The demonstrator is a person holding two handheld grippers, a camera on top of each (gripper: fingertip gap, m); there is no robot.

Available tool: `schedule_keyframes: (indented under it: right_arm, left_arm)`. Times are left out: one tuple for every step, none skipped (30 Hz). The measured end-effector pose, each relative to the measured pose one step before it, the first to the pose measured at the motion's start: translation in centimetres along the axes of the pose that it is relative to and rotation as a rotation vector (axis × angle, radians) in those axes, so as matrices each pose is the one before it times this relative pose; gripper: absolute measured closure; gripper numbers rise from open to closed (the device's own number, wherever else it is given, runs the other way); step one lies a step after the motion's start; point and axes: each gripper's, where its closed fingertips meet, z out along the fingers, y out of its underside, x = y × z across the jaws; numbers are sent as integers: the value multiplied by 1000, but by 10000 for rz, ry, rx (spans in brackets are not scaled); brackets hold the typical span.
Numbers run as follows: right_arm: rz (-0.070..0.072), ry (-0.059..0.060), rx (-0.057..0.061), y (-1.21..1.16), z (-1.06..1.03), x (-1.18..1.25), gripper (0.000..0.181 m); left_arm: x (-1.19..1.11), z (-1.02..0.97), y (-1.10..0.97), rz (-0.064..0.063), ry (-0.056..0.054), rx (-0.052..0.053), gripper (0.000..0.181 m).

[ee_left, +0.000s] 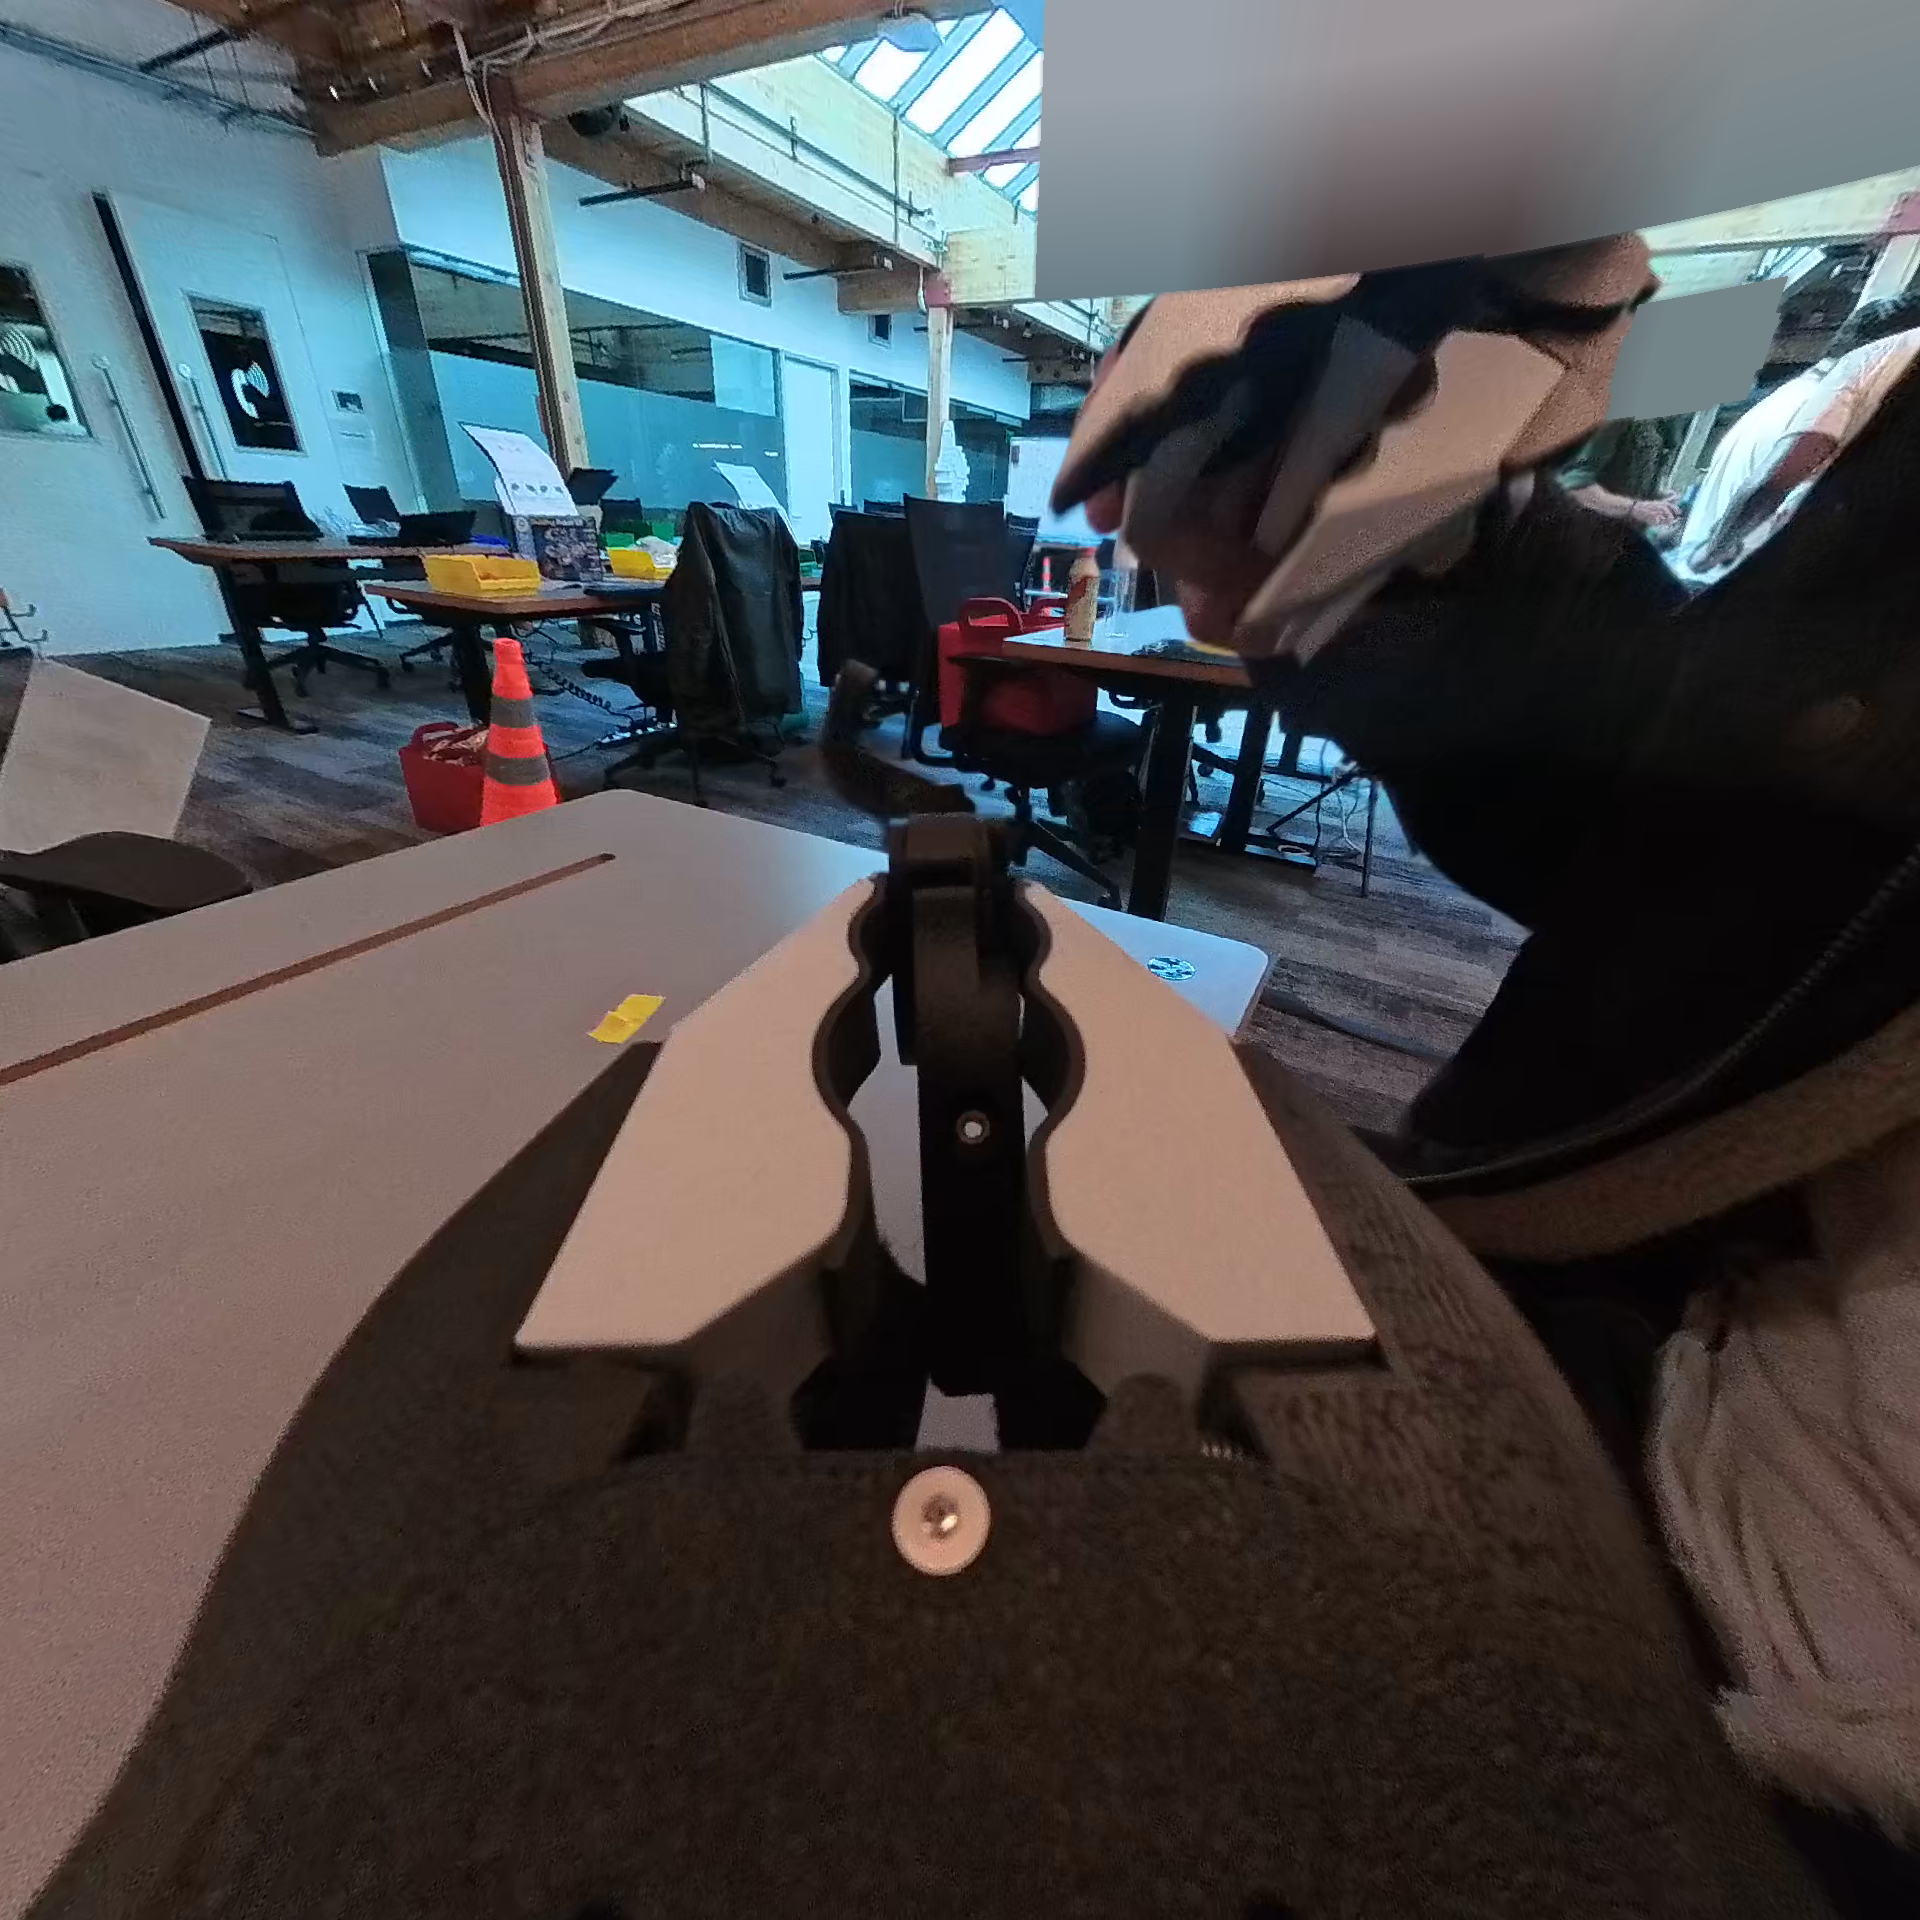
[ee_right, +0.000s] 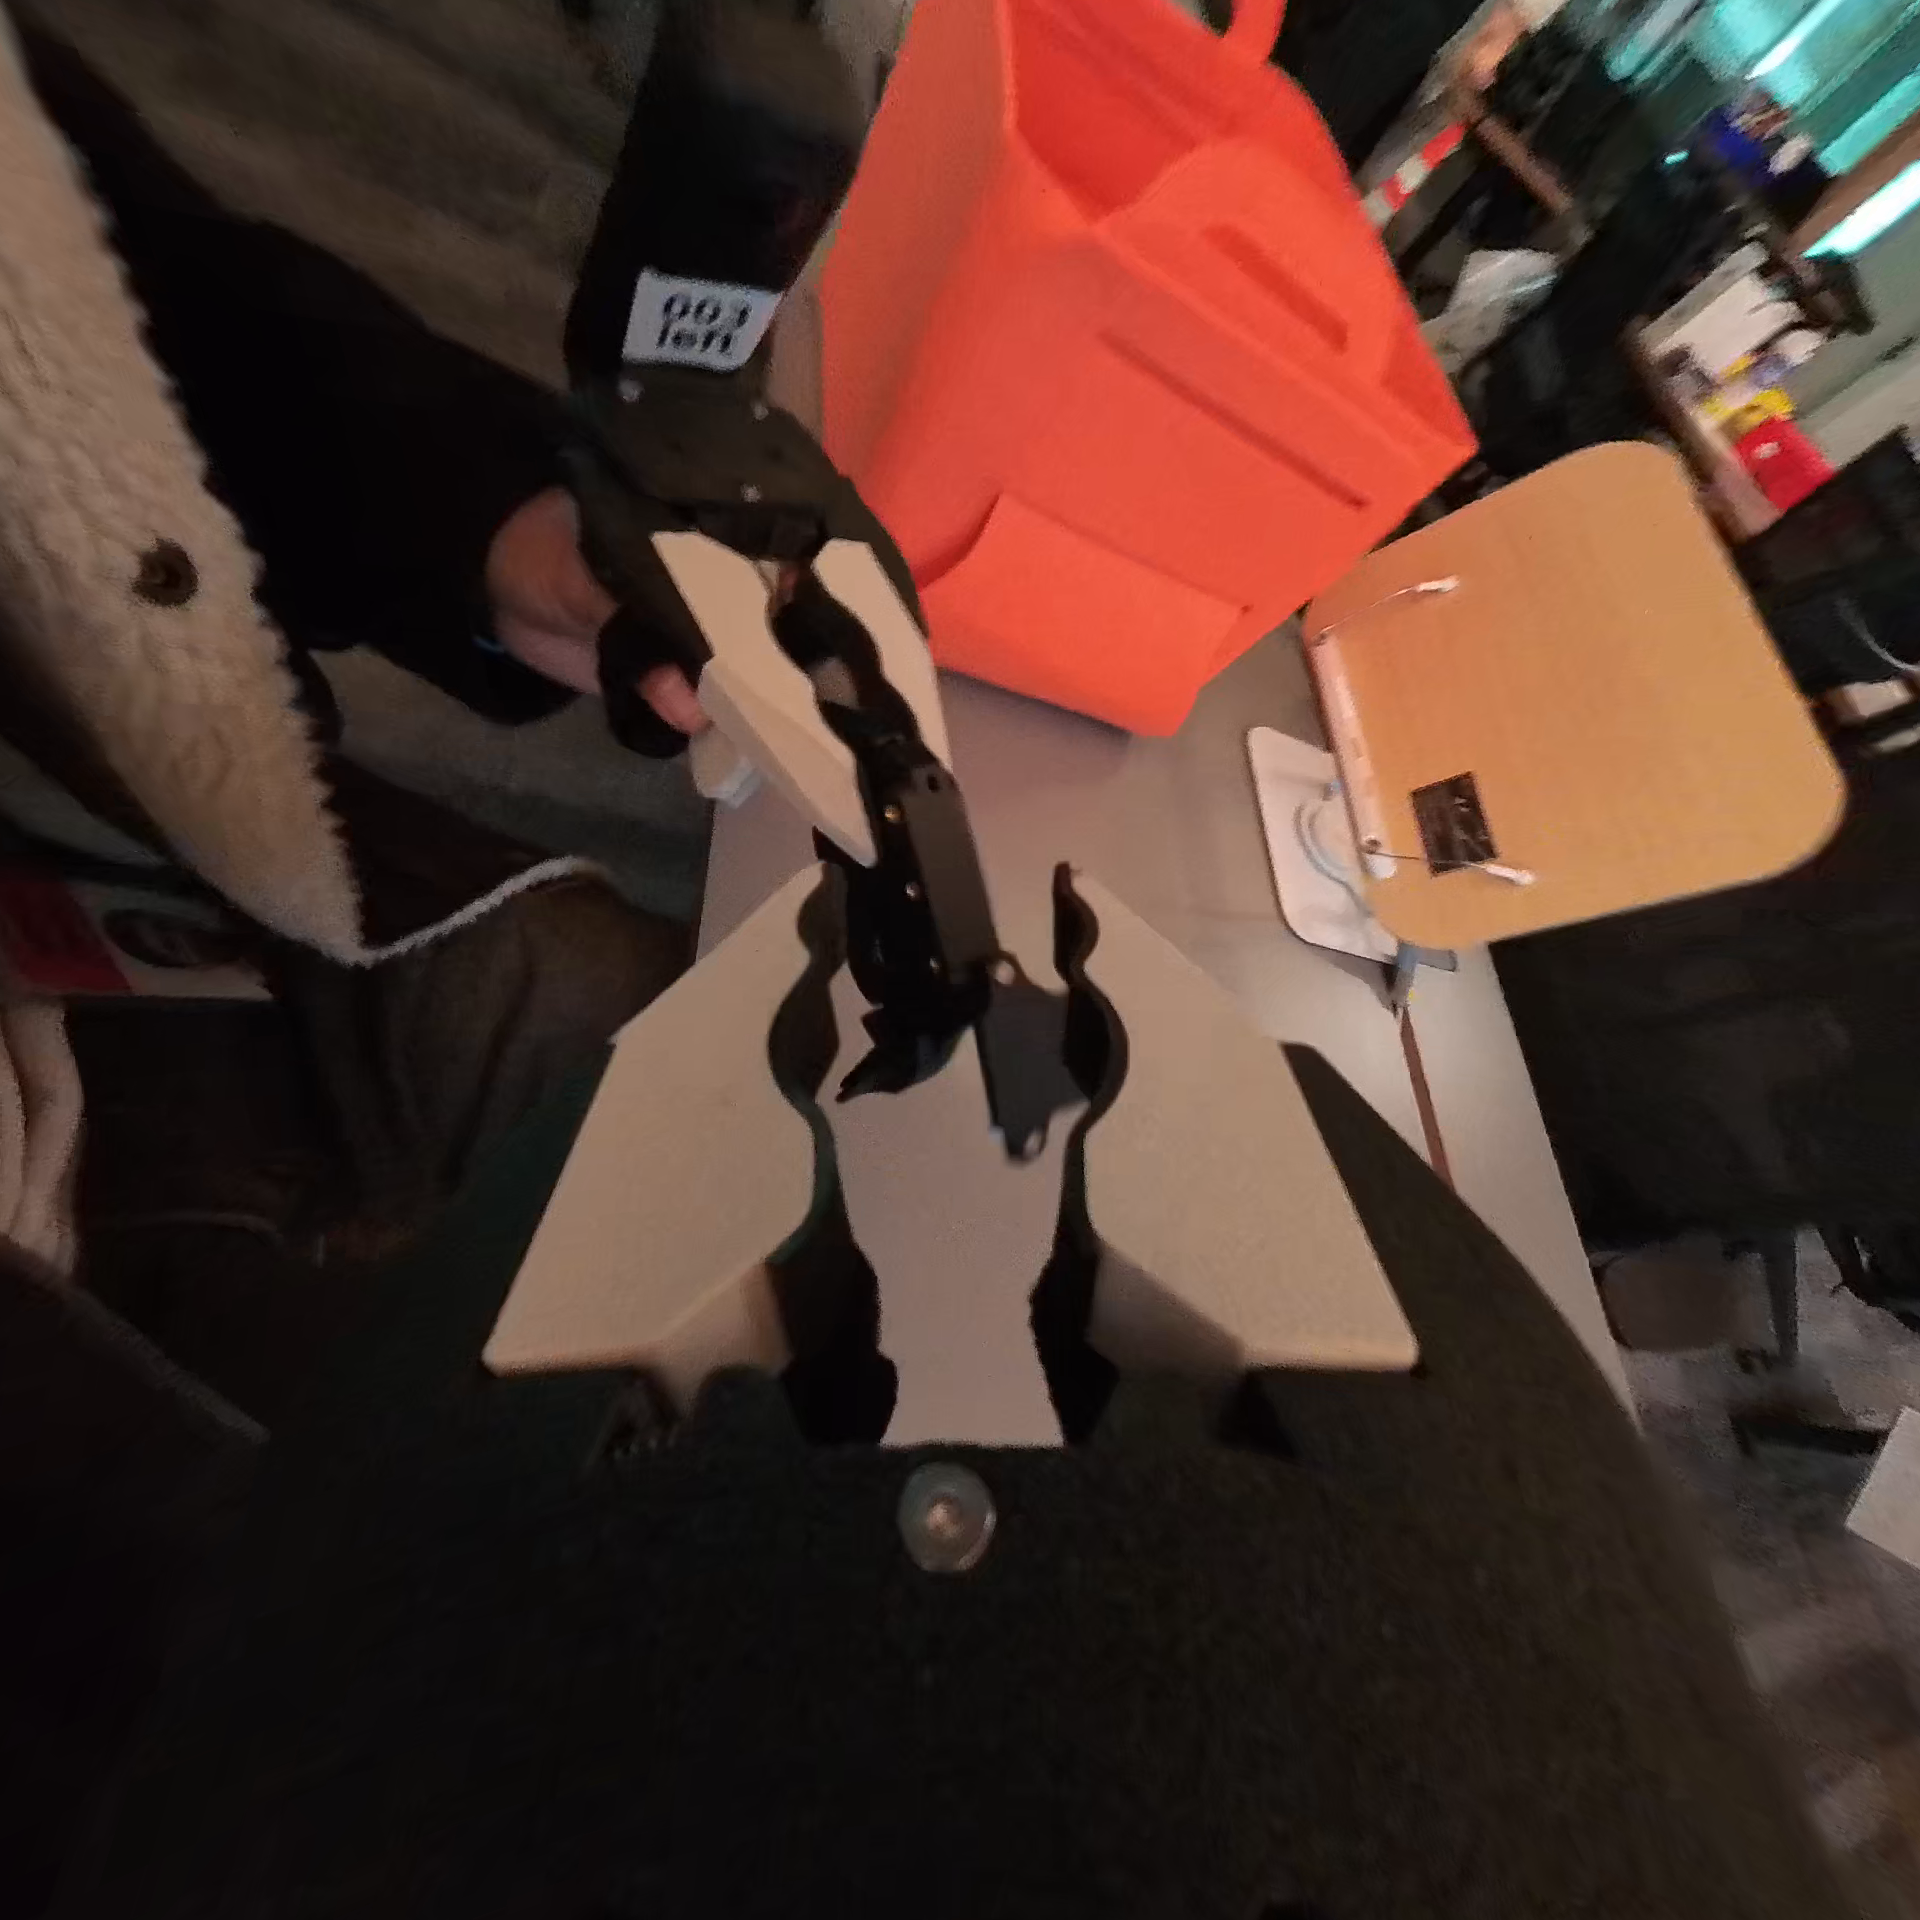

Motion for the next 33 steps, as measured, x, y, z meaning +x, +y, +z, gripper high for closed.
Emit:
schedule_keyframes:
  right_arm:
    - [343,284,202,-5,-1242,867,141]
    - [364,268,186,185,-1201,943,140]
    - [414,332,204,412,-1020,1097,139]
    - [527,232,84,838,-672,1003,139]
    - [612,-31,-103,1212,-211,580,136]
    - [693,-186,-97,1198,191,208,132]
    - [717,-272,20,1044,492,-23,129]
    - [679,-430,7,1032,665,-360,126]
    - [522,-596,62,785,702,-656,123]
    - [343,-317,196,586,578,-164,123]
    - [223,-201,247,477,429,95,126]
    - [195,-381,228,353,275,-144,128]
    - [163,-267,241,198,133,101,129]
    - [143,-206,271,98,18,199,129]
    - [148,-397,356,-130,-31,-175,128]
    - [201,-494,406,-317,11,-351,128]
    - [298,-496,250,-141,208,-331,125]
    - [244,-304,-40,260,341,-4,123]
    - [32,-143,-122,364,341,228,127]
    - [-36,-223,-47,284,327,11,135]
    - [-35,-246,-63,142,249,-146,147]
    - [-41,-153,-23,-69,79,-212,161]
    - [-110,-30,24,-168,-69,-158,168]
    - [-166,3,142,-379,-189,-238,175]
    - [-133,32,200,-493,-237,-291,179]
    - [-87,111,91,-340,-146,-214,179]
    - [-87,82,-83,-72,8,-299,180]
    - [-98,1,-99,13,137,-471,180]
    - [-102,-36,-12,-147,202,-579,179]
    - [-115,7,12,-211,301,-549,177]
    - [-146,15,-26,-182,414,-524,176]
    - [-172,68,7,-284,509,-401,176]
    - [-162,95,51,-360,587,-319,175]
  left_arm:
    - [-77,-51,-104,93,-35,49,160]
    - [-128,-61,-162,118,-78,66,160]
    - [-91,-44,-189,129,-62,65,160]
    - [-85,-33,-181,81,-48,32,160]
    - [-45,-11,-166,88,-26,23,160]
    - [-73,-18,-133,35,-51,7,160]
    - [-58,-43,-191,12,-56,64,160]
    - [129,-35,-199,-22,61,77,160]
    - [144,-36,-183,-35,63,59,160]
    - [128,-19,-167,23,18,49,160]
    - [154,9,-117,36,36,18,160]
    - [187,16,-141,19,60,41,160]
    - [162,25,-124,7,57,50,160]
    - [161,14,-92,-15,74,42,160]
    - [136,4,-62,-18,55,28,160]
    - [65,1,-65,-18,26,30,160]
    - [119,6,-104,-33,73,63,160]
    - [139,-2,-101,-73,104,53,160]
    - [45,17,-116,-72,36,65,160]
    - [0,17,-56,-34,-2,32,160]
    - [-45,12,45,11,-38,-42,160]
    - [-127,-29,53,61,-97,-45,160]
    - [-166,-87,-12,66,-105,-2,160]
    - [-219,-61,121,59,-121,-107,160]
    - [-211,-28,169,150,-140,-111,160]
    - [-62,4,76,149,-62,-39,160]
    - [-37,16,-35,33,-47,24,160]
    - [-9,43,20,15,-22,-17,160]
    - [-85,28,57,45,-61,-16,160]
    - [-89,9,-5,-6,-60,31,160]
    - [-101,7,13,-52,-40,21,160]
    - [-127,12,-5,-41,-75,20,160]
    - [-124,-11,-84,-27,-78,62,160]
